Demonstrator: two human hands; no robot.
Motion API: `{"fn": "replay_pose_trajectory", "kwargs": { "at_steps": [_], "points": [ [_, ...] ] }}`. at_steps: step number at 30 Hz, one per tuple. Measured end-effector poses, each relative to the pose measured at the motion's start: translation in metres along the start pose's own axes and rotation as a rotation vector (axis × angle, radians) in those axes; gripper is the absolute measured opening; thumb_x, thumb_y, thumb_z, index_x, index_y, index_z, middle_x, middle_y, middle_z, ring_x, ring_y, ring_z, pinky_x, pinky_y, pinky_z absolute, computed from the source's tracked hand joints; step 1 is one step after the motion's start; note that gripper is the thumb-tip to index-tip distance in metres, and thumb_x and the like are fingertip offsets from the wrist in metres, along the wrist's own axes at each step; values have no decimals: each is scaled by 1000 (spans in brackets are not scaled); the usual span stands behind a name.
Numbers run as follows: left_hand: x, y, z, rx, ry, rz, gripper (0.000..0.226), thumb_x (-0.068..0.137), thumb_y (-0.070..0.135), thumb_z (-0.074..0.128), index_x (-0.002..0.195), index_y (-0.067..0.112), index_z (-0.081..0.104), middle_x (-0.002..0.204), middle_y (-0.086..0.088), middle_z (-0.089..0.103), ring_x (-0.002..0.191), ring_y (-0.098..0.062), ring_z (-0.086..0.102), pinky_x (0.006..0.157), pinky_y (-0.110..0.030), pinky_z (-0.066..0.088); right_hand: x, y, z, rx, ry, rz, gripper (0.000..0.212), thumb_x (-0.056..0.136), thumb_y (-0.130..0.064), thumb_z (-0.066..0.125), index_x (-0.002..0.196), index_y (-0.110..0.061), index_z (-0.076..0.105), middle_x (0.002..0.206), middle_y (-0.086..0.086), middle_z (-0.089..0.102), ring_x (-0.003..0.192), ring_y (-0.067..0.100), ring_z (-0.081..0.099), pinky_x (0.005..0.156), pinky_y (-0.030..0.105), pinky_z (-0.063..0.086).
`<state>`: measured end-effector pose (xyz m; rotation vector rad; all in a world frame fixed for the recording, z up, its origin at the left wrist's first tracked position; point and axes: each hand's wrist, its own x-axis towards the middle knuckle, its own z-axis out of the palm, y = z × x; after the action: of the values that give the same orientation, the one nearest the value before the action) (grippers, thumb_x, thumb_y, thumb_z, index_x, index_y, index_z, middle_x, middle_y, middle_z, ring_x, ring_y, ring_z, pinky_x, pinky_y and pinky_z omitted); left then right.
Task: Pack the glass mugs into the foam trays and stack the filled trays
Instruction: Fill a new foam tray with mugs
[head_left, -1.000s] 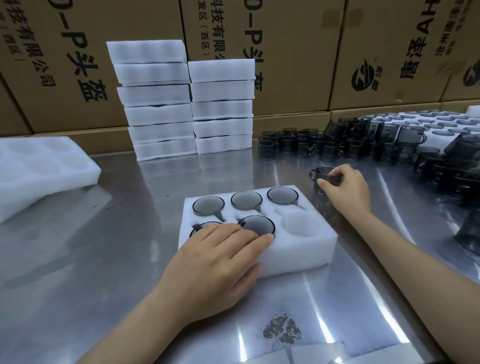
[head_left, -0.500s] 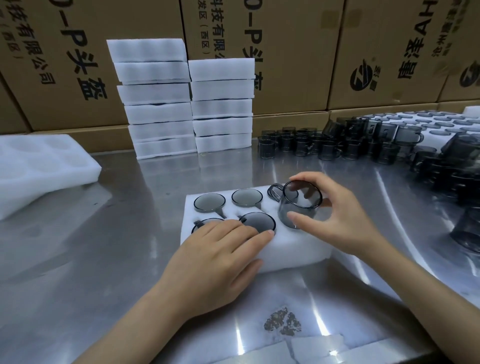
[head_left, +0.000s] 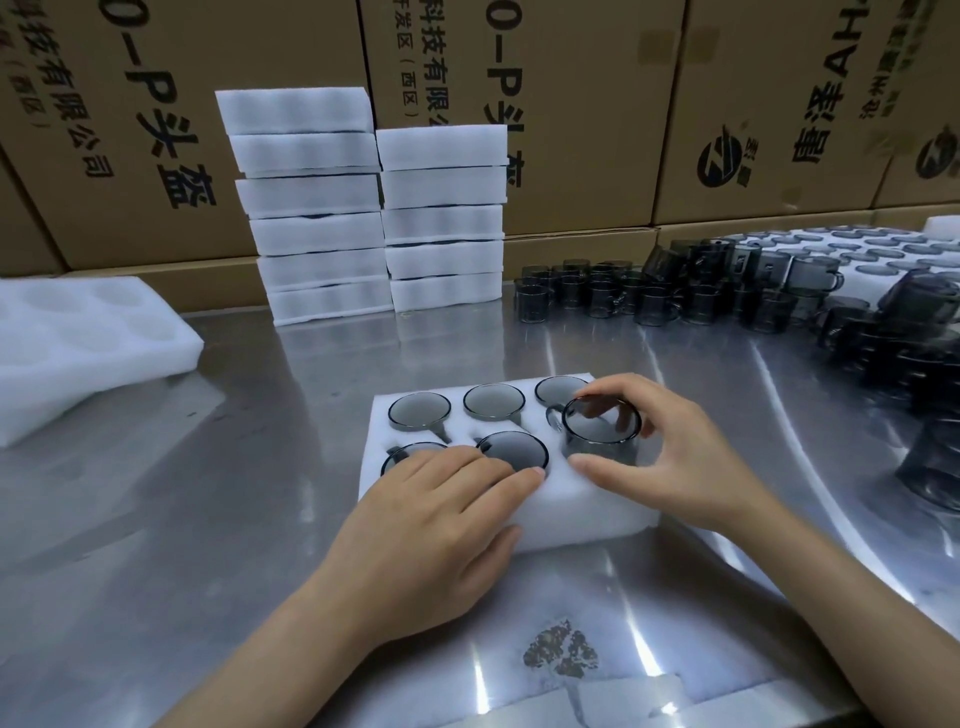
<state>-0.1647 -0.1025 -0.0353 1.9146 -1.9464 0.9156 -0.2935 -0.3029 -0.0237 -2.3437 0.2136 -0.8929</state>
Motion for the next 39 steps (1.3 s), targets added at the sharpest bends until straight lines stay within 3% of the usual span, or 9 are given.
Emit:
{"fn": "replay_pose_trajectory", "kwargs": {
  "at_steps": [4,6,12,18,25,32,35,37,39],
  "points": [
    [1,1,-1,-14,-7,-10,35,83,25,62,116,13,66,104,1,67,93,-23,63,76,-34,51,0,2,0,-23,-17,14,51,67,-48,70,114,-37,56,112,-22,60,103,0,53,82,10,34],
    [3,2,-3,-46,6,-32,36,83,27,61,116,14,66,110,2,66,96,-21,63,78,-34,51,-2,2,-2,-48,-9,11,57,72,-57,63,125,-39,51,120,-25,54,112,0,49,92,20,36],
    [24,16,-6,-63,-97,-125,61,88,48,41,139,15,47,145,2,45,130,-16,47,106,-39,36,-13,-3,-6,-252,-19,-137,57,91,-47,33,143,-26,39,144,-16,42,135,1,34,110,28,30],
    [34,26,-1,-97,-189,-130,58,83,53,41,123,16,63,129,3,61,120,-14,56,104,-35,37,-18,-2,-3,-399,-225,-5,51,91,-45,22,141,-41,33,145,-32,26,138,-12,16,115,29,20],
    [30,28,9,-110,-187,-140,58,82,49,45,126,15,60,132,2,59,120,-13,56,101,-29,42,-19,-1,0,-406,-208,-2,65,84,-62,12,141,-41,35,145,-31,28,137,-14,16,116,27,20],
    [25,28,4,-43,-202,-139,60,79,42,47,132,15,55,136,2,55,120,-13,55,97,-32,47,-21,-4,1,-415,-110,-74,61,88,-56,24,138,-30,46,144,-19,40,136,1,32,113,28,26],
    [15,24,-7,-82,-136,-233,55,76,48,48,124,21,57,123,8,60,114,-12,55,98,-36,45,-22,-7,-2,-426,7,-167,52,89,-49,40,130,-21,56,138,-13,49,125,9,45,103,31,38],
    [3,16,-14,-68,-117,-293,52,72,54,52,113,23,58,112,11,60,111,-13,55,99,-39,42,-24,-8,-2,-391,62,-153,51,85,-52,47,128,-25,55,136,-16,47,123,5,41,98,21,38],
    [-4,10,-22,-37,-221,-326,56,67,58,62,112,25,60,112,10,59,113,-17,58,94,-43,48,-26,-11,2,-280,52,-27,53,83,-62,49,131,-40,42,137,-23,33,126,-3,29,97,10,26]
  ]
}}
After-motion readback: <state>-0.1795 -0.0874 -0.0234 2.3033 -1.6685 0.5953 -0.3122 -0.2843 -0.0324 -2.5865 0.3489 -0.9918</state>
